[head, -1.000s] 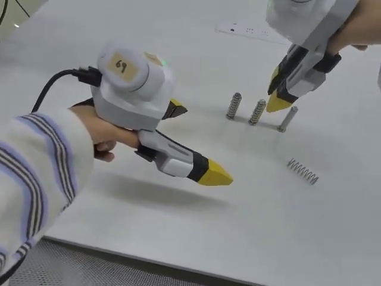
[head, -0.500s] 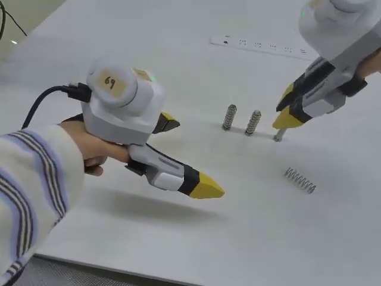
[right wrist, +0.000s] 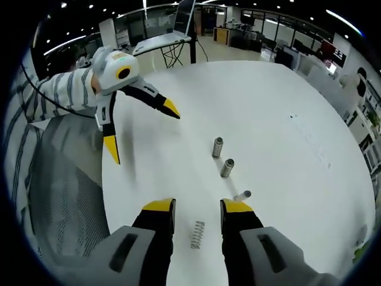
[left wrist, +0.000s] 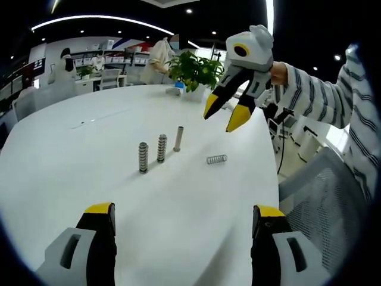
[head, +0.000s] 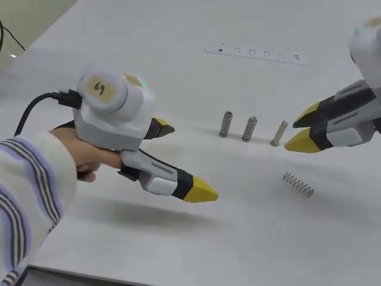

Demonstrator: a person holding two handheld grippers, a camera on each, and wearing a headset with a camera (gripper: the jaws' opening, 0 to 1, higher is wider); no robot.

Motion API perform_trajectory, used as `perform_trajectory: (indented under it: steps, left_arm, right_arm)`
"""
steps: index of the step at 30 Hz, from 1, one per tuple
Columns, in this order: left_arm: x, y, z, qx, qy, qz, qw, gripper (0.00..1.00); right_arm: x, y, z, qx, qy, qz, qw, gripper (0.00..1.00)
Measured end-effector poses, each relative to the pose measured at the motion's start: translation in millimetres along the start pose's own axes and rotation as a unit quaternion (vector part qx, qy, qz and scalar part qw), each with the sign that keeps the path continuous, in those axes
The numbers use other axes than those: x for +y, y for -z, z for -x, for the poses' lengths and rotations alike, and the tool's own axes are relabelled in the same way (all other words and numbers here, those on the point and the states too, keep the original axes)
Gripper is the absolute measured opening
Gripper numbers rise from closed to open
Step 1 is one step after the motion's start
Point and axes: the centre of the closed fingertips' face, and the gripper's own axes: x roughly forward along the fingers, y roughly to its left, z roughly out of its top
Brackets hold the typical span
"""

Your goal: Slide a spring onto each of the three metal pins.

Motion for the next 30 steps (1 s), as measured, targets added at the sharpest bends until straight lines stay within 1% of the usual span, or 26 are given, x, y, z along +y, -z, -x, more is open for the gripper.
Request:
perform_trajectory:
  steps: [1,2,4,7,10,12,13,15,16,17,20,22,24,27,30]
  left_arm:
    - [-0.1,0.1,0.1,0.0,0.0,0.0,1.0,0.93]
    - [0.3,0.6,0.2,0.001,-0.001,0.0,1.0,0.93]
    - [1.1,0.9,0.4,0.001,-0.002,-0.002,1.0,0.94]
    - [-0.2,0.6,1.0,0.001,0.0,0.0,1.0,0.94]
    - [-0.8,0.5,1.4,0.002,0.002,-0.001,1.0,0.94]
    - [-1.6,0.5,1.6,0.002,0.004,0.0,1.0,0.94]
    - [-2.4,0.7,1.5,0.003,0.006,0.001,1.0,0.94]
    - [-2.9,0.8,1.5,0.004,0.006,0.001,1.0,0.94]
    - [-3.0,0.9,1.5,0.004,0.007,0.001,1.0,0.94]
    - [-3.2,1.3,1.5,0.005,0.007,0.002,1.0,0.94]
    - [-3.6,2.6,1.8,0.008,0.008,0.003,0.9999,0.93]
    - [-3.4,3.0,2.0,0.008,0.008,0.004,0.9999,0.93]
    - [-3.7,3.5,2.0,0.009,0.009,0.005,0.9999,0.93]
    - [-4.9,4.7,1.9,0.013,0.012,0.005,0.9998,0.93]
    - [-5.3,5.6,2.3,0.015,0.013,0.006,0.9998,0.93]
  right_arm:
    - [0.8,1.0,0.3,-0.006,0.001,-0.012,0.9999,0.29]
    - [-0.5,6.8,1.6,-0.005,0.001,-0.017,0.9998,0.29]
    - [-0.8,12.4,2.0,-0.012,0.004,-0.029,0.9995,0.28]
    - [-0.6,19.6,2.2,-0.015,0.011,-0.043,0.9989,0.3]
    - [-1.0,27.3,2.8,-0.027,0.017,-0.059,0.9977,0.31]
    - [-1.2,30.3,4.0,-0.033,0.02,-0.063,0.9972,0.32]
    - [-2.8,31.7,5.0,-0.041,0.026,-0.07,0.9964,0.35]
    - [-6.3,32.8,7.6,-0.058,0.045,-0.082,0.9939,0.43]
    - [-6.9,34.3,8.3,-0.061,0.048,-0.087,0.9932,0.46]
    - [-7.6,36.1,9.8,-0.066,0.05,-0.09,0.9924,0.47]
    - [-6.5,40.3,13.1,-0.078,0.053,-0.105,0.99,0.43]
    - [-4.6,42.8,13.6,-0.091,0.051,-0.117,0.9876,0.44]
    - [-3.1,48.9,12.3,-0.093,0.051,-0.127,0.9863,0.44]
    - [1.2,59.0,9.1,-0.087,0.056,-0.128,0.9864,0.44]
    - [7.3,62.2,7.7,-0.095,0.062,-0.125,0.9856,0.47]
